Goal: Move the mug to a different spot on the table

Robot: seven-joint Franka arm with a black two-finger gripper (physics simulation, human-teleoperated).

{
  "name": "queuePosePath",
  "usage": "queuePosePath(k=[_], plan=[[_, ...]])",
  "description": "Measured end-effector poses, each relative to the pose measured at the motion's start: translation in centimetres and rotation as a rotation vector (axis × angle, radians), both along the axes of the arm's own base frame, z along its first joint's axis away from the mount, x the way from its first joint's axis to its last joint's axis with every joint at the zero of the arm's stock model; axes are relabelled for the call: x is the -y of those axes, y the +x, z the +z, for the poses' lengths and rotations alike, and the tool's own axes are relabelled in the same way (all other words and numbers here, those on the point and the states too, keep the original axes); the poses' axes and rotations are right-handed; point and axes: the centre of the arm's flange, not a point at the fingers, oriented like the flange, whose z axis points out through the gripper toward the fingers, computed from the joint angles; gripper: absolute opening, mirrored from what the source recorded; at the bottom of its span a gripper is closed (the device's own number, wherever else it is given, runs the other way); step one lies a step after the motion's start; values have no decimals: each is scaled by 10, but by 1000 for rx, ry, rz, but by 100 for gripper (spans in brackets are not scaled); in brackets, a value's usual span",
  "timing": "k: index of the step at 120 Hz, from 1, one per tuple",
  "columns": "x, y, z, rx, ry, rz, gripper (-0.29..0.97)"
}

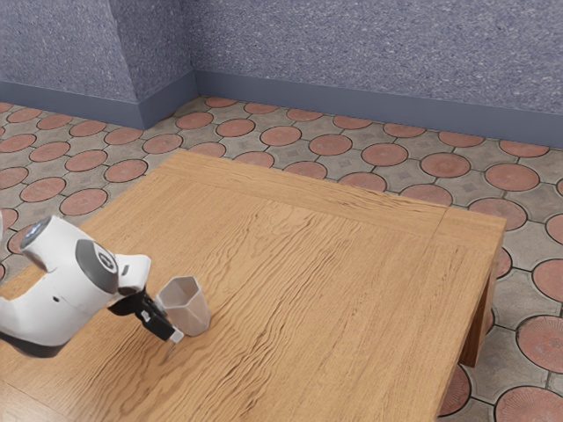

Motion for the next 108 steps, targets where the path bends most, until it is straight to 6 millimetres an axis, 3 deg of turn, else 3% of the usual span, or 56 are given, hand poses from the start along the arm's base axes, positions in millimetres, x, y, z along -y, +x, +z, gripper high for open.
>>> queuePosePath(k=[73,108], plan=[[1,-13,-6,-18,-63,105,68],[2,-32,-21,-62,-88,168,68]])
